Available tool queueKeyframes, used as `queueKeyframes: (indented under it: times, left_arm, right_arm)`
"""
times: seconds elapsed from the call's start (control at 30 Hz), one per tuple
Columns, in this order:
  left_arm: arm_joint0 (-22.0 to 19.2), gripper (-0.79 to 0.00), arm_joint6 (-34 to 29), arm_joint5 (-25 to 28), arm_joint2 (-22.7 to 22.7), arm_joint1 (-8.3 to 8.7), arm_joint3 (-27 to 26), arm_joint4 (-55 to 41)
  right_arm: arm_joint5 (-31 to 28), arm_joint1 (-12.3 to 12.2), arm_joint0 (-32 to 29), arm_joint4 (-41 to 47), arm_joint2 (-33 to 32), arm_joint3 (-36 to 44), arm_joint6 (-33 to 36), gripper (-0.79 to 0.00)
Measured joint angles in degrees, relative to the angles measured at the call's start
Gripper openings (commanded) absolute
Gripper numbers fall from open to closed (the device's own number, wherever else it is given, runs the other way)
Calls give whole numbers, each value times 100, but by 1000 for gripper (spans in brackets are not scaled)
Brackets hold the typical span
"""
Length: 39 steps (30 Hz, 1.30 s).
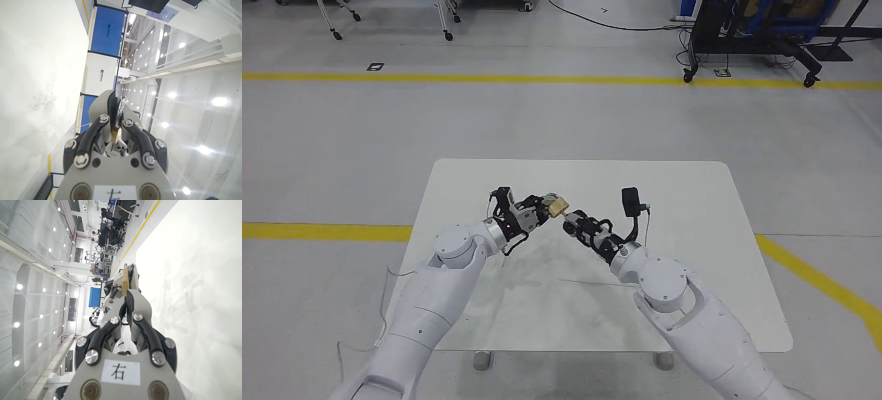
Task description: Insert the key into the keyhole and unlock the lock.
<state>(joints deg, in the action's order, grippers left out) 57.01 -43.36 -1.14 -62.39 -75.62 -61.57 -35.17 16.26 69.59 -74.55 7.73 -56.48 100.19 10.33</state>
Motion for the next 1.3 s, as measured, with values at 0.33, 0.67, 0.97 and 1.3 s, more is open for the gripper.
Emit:
queueKeyframes:
  times: [0.33, 0.67, 0.97, 1.3]
  left_arm:
    - [11, -785, -50, -36, 12, 2, -66, 107]
    - [-31, -785, -61, 31, -19, 9, -54, 231]
    - [9, -785, -104, 274, -232, 12, 58, -124]
    - [31, -785, -522, 356, -277, -47, 199, -791]
  right_arm:
    - [-6, 60, 60, -136, 53, -100, -8, -785]
    - [-252, 108, 26, -25, -37, -127, 35, 0]
    - [-328, 111, -10, 29, -114, -52, 37, 0]
    - [-1108, 197, -236, 1548, -393, -119, 335, 0]
